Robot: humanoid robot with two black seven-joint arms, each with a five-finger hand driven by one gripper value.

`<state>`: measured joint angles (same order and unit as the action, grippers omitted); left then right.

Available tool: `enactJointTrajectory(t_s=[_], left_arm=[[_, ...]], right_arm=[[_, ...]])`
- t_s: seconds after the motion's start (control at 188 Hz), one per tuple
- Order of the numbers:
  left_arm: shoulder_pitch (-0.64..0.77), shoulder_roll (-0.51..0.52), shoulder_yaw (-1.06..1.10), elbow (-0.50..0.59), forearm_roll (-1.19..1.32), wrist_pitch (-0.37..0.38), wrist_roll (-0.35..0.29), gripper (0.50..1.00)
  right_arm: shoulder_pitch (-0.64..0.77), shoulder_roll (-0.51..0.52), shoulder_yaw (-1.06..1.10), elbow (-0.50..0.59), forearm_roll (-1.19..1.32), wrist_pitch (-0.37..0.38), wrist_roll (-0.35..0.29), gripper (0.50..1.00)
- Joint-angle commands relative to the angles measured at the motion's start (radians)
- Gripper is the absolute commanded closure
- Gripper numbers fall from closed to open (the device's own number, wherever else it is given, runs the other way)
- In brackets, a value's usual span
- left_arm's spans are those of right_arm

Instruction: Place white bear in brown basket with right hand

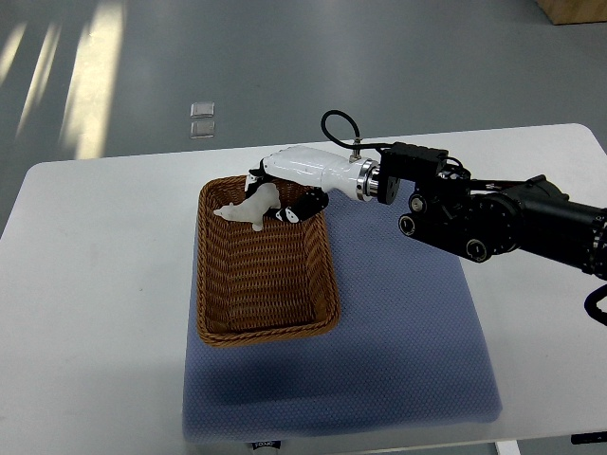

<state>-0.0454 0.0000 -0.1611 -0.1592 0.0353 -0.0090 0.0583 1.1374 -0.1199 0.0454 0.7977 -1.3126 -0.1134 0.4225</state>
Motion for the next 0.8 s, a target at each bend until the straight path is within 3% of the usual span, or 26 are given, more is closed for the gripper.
enactJointTrajectory(t_s=[0.0, 0.133, 0.41, 0.793], left_arm=[[-0.001, 0.000, 0.000, -0.003, 0.002, 0.000, 0.000, 0.500], [0.001, 0.000, 0.000, -0.005, 0.000, 0.000, 0.000, 0.500], [0.004, 0.000, 0.000, 0.003, 0.000, 0.000, 0.000, 0.500], [0.002, 0.000, 0.003, 0.001, 0.002, 0.000, 0.000, 0.500]], right_arm=[[-0.002, 0.002, 0.001, -0.008, 0.003, -0.031, -0.001, 0.746], [-0.010, -0.006, 0.002, -0.008, 0.001, -0.038, -0.001, 0.718], [-0.018, -0.024, 0.033, -0.020, 0.032, -0.092, -0.004, 0.713], [-0.206, -0.064, 0.373, -0.041, 0.276, -0.097, -0.016, 0.701]])
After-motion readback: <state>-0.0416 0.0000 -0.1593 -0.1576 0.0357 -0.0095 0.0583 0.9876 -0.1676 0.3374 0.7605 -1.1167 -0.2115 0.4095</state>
